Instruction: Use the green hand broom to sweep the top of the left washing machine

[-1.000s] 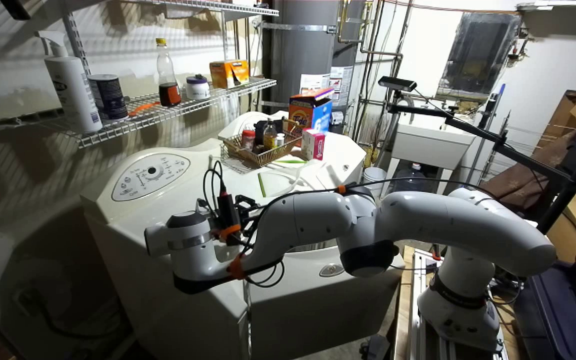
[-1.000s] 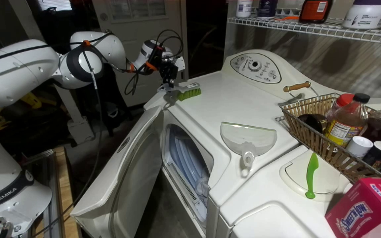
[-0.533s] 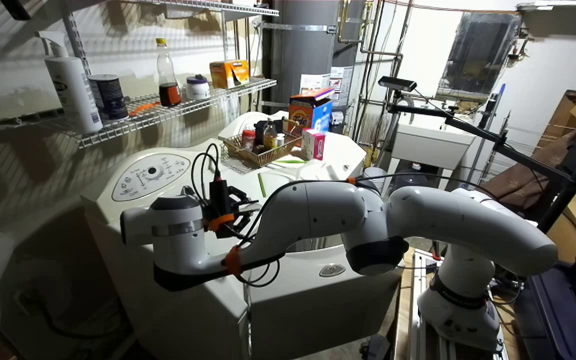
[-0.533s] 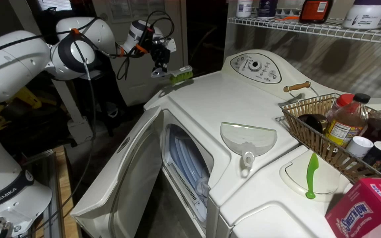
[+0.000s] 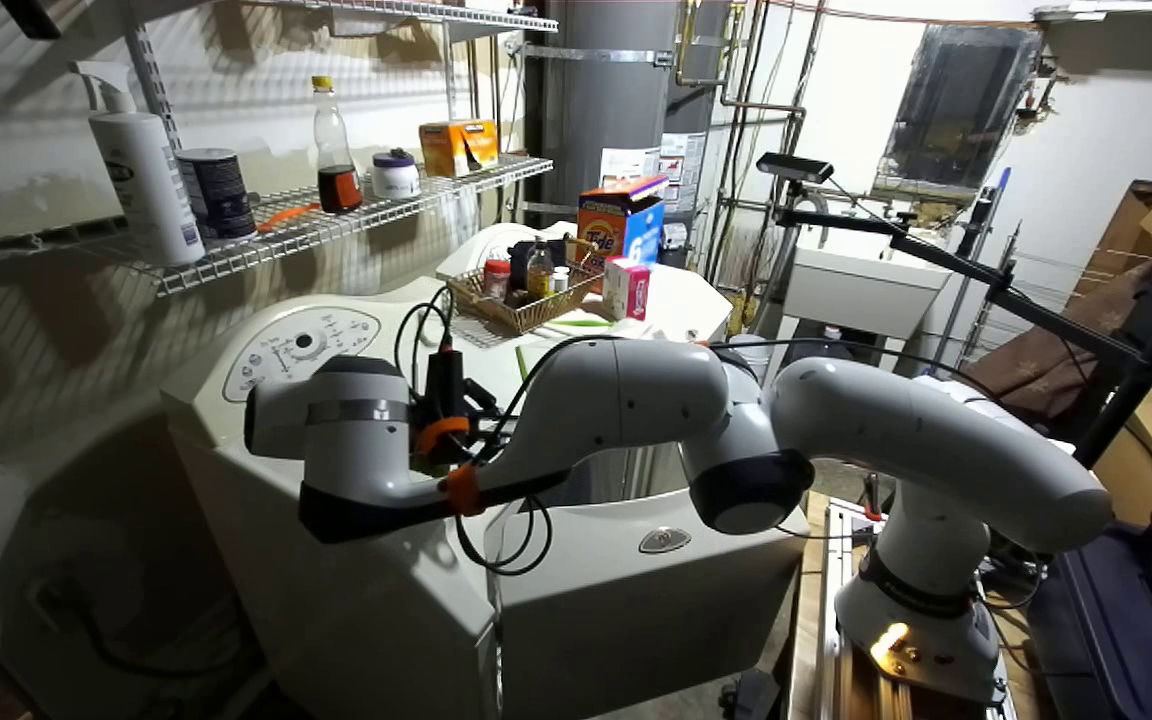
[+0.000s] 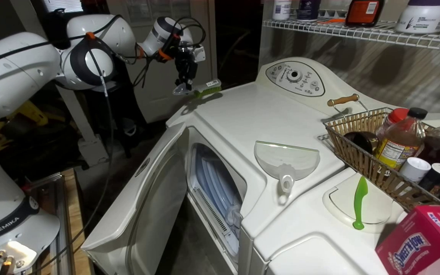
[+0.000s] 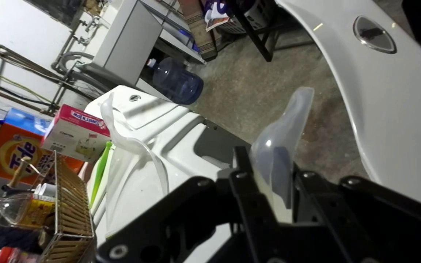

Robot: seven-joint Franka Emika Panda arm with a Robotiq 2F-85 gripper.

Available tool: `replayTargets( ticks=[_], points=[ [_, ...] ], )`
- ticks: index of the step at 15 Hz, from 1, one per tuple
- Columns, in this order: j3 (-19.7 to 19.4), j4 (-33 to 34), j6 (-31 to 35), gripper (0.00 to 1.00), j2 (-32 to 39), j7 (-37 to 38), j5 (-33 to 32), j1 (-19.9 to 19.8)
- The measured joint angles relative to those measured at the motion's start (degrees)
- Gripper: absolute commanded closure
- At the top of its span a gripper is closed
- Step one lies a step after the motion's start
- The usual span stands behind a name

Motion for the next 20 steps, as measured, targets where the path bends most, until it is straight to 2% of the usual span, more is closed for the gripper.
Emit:
replayTargets(
  ticks=[2,3,6,7,10,16,20],
  points=[
    [0.69,0.05,0.06,0.95,0.0,1.29,1.36,-0.45],
    [1.2,0.29,0.38,0.78,0.04,1.59,1.58,-0.52],
    [2.51,1.3,2.46,0.78,0.04,1.63,1.61,-0.35],
    [2.67,1.52,2.58,0.95,0.04,1.63,1.62,-0.33],
    [2.66,1.37,2.67,0.95,0.05,2.41,1.56,-0.38],
    [2.34,1.36,2.67,0.95,0.06,12.24,1.56,-2.39],
    [2.34,1.41,2.67,0.95,0.06,13.82,1.56,-3.09]
  ],
)
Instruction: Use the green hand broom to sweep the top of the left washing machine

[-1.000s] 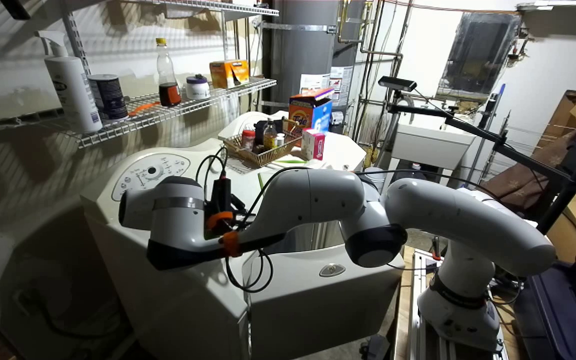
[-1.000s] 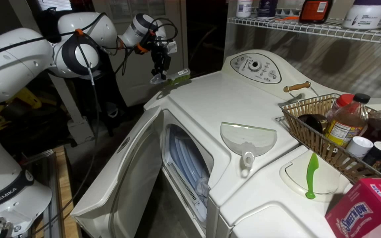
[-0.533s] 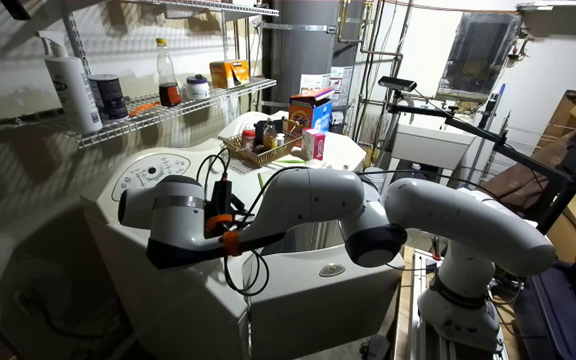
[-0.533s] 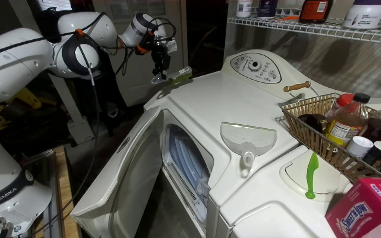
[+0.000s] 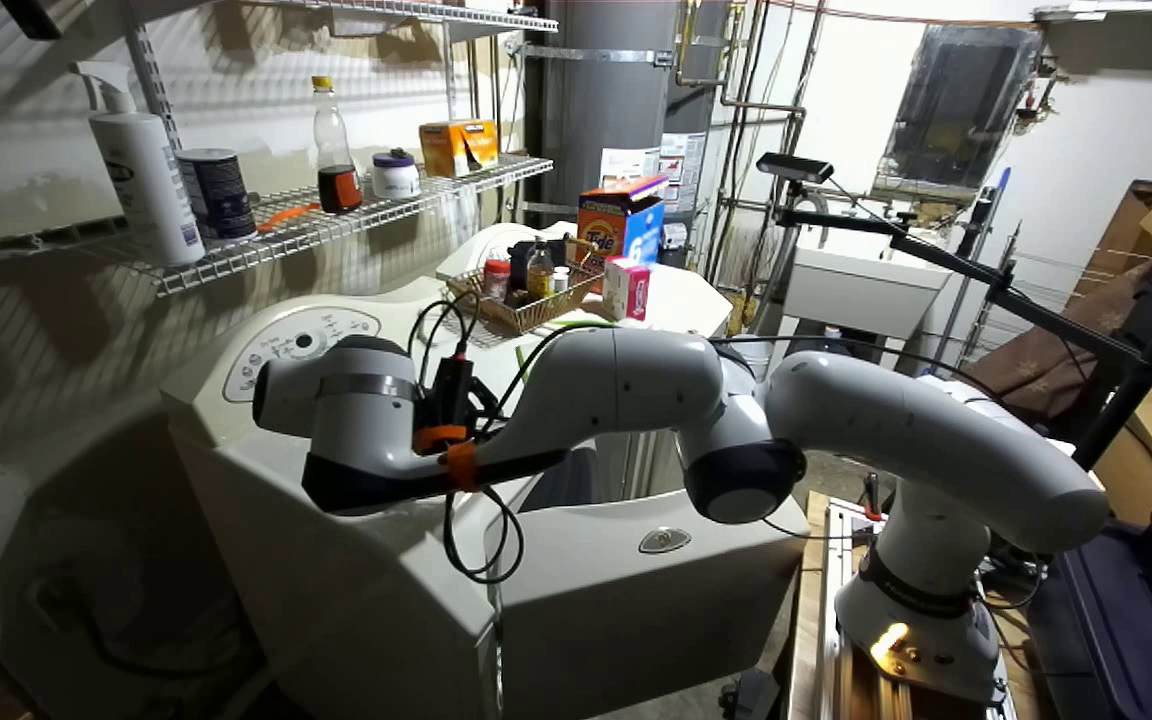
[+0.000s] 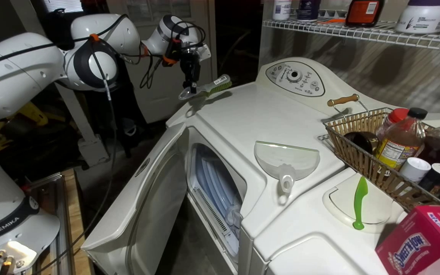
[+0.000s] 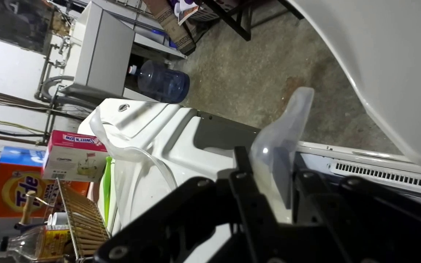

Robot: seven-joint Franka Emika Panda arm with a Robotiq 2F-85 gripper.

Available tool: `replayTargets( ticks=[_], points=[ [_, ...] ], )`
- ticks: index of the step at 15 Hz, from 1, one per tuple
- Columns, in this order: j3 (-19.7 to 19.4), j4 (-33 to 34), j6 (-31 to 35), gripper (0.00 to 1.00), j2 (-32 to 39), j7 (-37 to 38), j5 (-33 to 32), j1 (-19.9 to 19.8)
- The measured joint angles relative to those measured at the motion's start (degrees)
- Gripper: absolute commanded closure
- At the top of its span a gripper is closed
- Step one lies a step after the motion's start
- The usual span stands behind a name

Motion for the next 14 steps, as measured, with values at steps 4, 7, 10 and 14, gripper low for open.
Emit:
replayTargets(
  ticks=[4,7,10,14],
  points=[
    [-0.18,0.0,4.37,0.95,0.04,-0.2,-1.02,0.77],
    [-1.76,-0.02,11.39,0.95,0.65,-0.57,-5.57,2.75],
    [-2.94,-0.03,19.44,0.95,1.5,-1.05,-9.93,4.36],
    [-3.61,-0.03,27.4,0.95,1.9,-2.94,-13.79,4.9]
  ],
)
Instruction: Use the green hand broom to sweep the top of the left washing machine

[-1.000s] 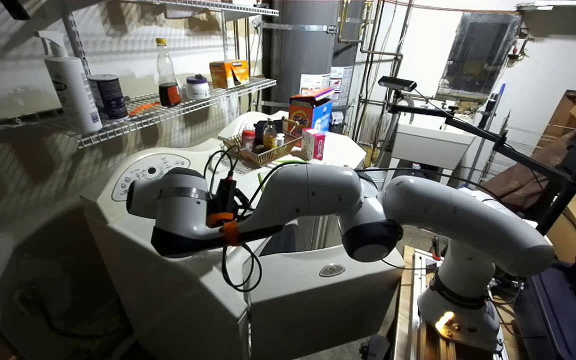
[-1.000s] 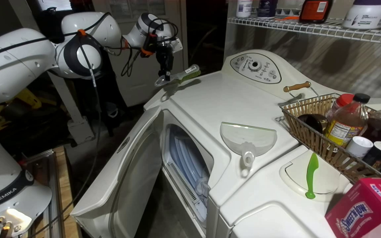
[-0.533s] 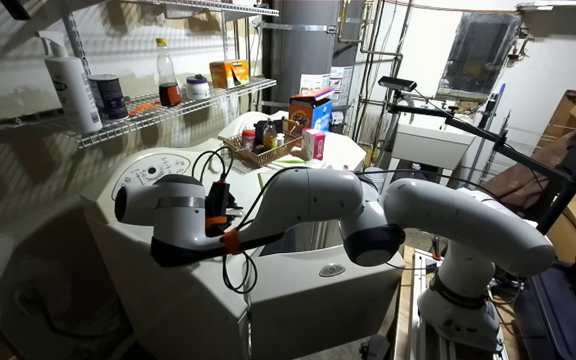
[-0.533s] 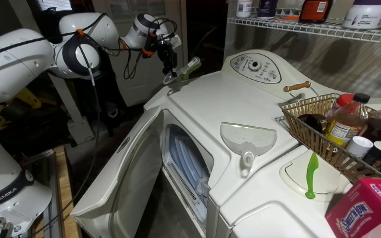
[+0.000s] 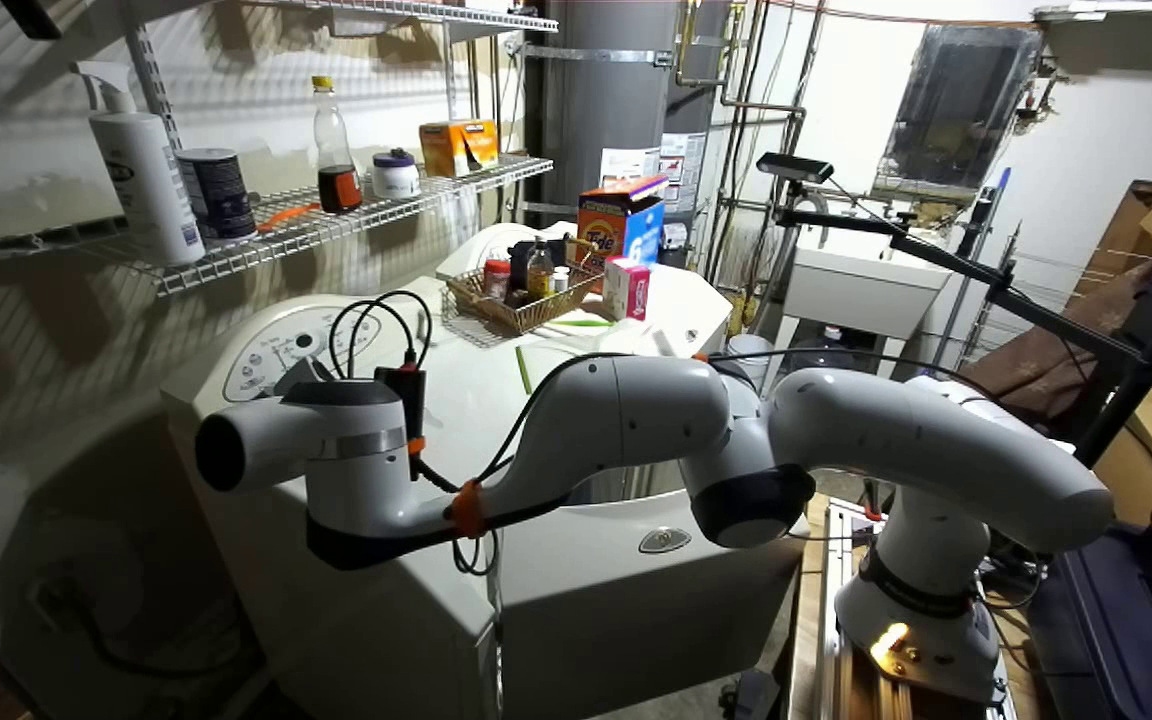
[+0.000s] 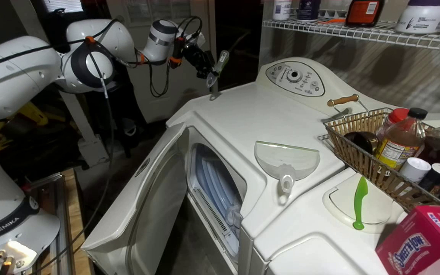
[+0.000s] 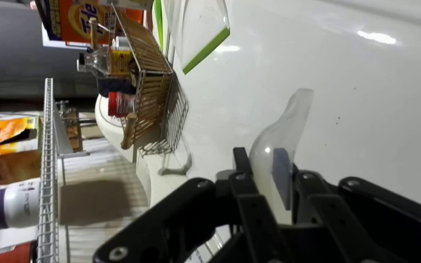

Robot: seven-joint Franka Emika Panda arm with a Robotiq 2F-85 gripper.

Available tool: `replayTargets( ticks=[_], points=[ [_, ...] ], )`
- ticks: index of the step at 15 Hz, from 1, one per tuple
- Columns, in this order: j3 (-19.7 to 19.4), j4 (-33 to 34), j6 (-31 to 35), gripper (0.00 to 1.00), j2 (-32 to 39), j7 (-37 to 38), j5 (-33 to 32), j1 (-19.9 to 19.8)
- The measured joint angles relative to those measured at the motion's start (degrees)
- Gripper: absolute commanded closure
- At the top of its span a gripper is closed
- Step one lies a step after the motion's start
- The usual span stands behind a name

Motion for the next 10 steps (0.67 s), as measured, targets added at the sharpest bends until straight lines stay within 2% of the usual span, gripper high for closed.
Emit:
replayTargets(
  ticks=[3,5,7,10],
  points=[
    [-0.14,0.05,6.02,0.95,-0.12,-1.12,-1.52,0.02],
    [0.28,0.07,7.23,0.95,-0.49,-3.18,-1.52,0.01],
    [0.81,0.07,5.91,0.95,-0.97,-6.06,-1.43,0.02],
    [1.75,0.0,-1.78,0.95,-1.72,-10.28,-1.38,0.19]
  ],
)
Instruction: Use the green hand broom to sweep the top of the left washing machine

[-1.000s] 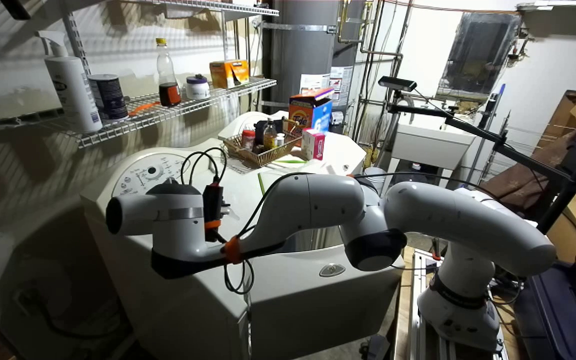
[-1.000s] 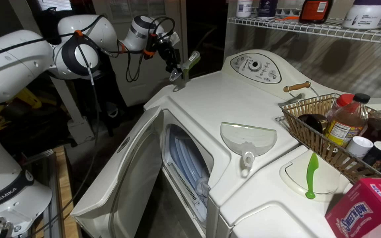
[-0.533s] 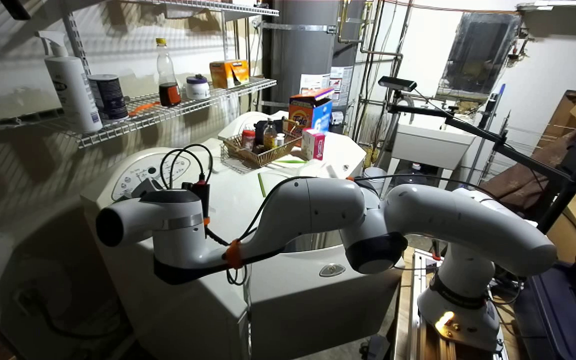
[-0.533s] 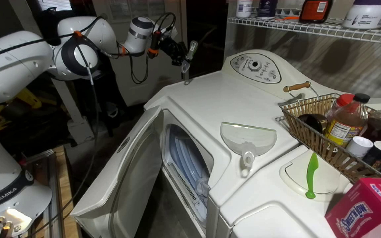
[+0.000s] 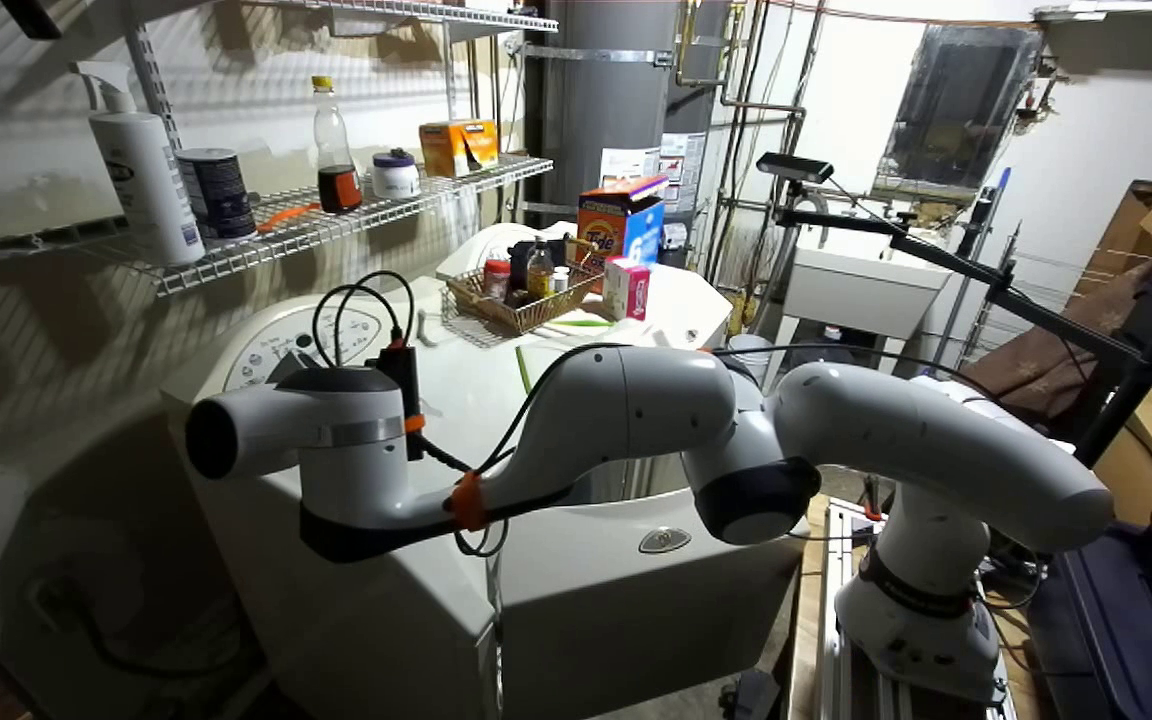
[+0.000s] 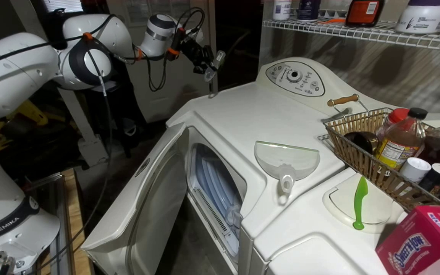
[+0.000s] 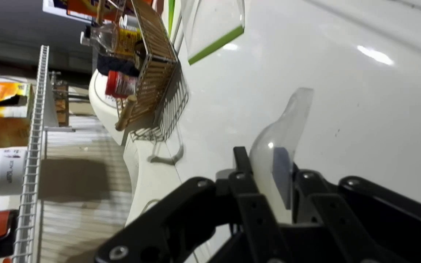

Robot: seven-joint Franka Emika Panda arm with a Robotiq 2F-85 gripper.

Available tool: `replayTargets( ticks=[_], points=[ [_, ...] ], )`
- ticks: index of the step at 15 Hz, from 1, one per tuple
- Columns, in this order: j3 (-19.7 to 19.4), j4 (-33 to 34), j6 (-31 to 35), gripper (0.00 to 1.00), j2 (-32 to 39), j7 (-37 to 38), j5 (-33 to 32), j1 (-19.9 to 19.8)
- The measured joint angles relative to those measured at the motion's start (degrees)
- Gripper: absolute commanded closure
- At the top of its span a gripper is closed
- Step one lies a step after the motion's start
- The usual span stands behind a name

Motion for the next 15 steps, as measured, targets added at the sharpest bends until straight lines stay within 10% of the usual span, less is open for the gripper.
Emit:
replayTargets(
  ticks=[15],
  points=[
    [2.6,-0.99,-20.77,0.95,0.35,0.52,0.48,-6.84]
  ],
)
